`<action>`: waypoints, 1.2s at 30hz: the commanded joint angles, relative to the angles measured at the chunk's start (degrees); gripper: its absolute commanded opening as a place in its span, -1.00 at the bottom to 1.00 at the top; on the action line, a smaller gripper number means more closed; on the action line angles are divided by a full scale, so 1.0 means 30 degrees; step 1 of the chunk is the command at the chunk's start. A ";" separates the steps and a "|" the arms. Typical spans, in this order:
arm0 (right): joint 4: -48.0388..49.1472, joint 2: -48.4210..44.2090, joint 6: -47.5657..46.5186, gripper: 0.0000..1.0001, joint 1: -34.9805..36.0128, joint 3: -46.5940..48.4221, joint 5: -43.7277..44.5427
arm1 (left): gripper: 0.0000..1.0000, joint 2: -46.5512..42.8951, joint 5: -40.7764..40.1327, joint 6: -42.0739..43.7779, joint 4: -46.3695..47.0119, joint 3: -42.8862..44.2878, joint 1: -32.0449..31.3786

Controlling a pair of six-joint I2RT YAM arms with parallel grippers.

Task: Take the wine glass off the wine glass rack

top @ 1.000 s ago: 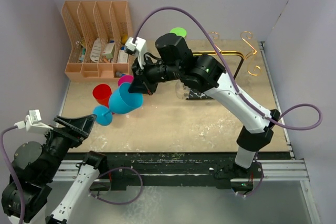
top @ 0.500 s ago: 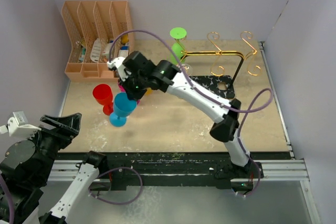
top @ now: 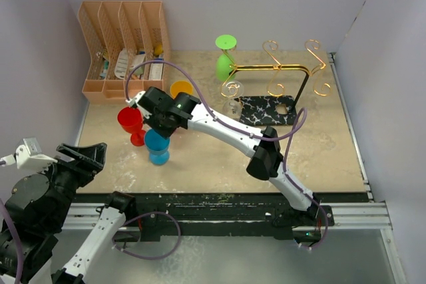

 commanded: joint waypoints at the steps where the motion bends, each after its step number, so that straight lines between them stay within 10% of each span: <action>1: 0.0745 -0.0285 -0.0118 -1.00 0.0177 0.1524 0.1536 | 0.43 0.0087 0.0319 0.0583 0.0998 -0.0301 -0.0060; 12: 0.1605 -0.0191 -0.0605 -0.17 0.0227 0.1961 0.2019 | 0.43 0.0079 0.0357 0.0539 0.1165 -0.0638 -0.0068; 26: 0.3696 -0.4819 -0.0485 -0.09 -0.0595 0.1932 0.2409 | 0.43 0.0007 0.0573 0.0280 0.1594 -0.1236 -0.0055; 36: 0.8640 -0.7714 0.2560 -0.09 -0.7002 0.0970 -0.2429 | 0.43 -0.0080 0.1224 0.0479 0.2248 -0.1301 -0.0061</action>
